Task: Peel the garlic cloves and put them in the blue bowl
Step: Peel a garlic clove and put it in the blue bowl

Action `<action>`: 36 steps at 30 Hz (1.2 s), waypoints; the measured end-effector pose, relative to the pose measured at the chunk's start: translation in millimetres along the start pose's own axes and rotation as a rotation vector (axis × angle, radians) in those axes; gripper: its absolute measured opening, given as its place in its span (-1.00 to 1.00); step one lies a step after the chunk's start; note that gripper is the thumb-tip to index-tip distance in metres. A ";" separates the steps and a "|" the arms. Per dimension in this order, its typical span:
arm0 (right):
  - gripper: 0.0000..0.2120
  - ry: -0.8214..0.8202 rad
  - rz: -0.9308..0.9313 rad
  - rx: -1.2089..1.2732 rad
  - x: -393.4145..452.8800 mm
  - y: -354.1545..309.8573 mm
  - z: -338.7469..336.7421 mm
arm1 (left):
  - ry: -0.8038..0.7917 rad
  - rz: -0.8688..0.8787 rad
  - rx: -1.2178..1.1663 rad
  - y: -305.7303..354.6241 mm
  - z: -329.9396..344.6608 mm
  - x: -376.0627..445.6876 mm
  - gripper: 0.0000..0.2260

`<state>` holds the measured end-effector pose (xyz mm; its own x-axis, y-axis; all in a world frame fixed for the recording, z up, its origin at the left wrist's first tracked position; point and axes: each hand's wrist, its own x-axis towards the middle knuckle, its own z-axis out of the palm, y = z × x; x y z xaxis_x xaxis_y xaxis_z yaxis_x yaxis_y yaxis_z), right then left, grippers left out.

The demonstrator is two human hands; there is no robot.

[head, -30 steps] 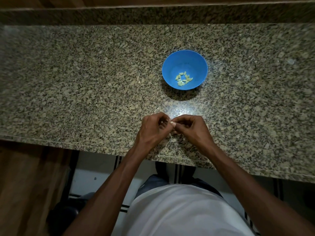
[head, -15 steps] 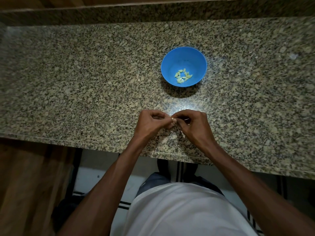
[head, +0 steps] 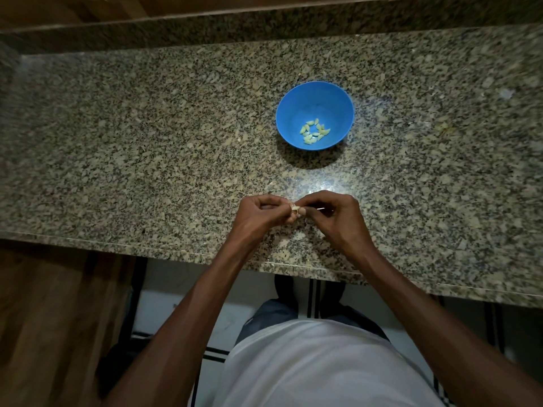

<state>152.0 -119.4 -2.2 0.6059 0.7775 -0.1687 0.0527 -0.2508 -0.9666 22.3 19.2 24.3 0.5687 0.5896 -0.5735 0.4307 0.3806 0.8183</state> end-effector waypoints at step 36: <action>-0.87 0.094 -0.157 -0.743 59.1 26.8 -72.1 | 0.290 0.271 0.171 -34.0 -3.7 3.9 -0.94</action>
<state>246.5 -121.7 -24.2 0.6105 0.7919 0.0098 0.6436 -0.4889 -0.5888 7.3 11.1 -5.6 0.4670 0.8374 -0.2841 0.4166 0.0750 0.9060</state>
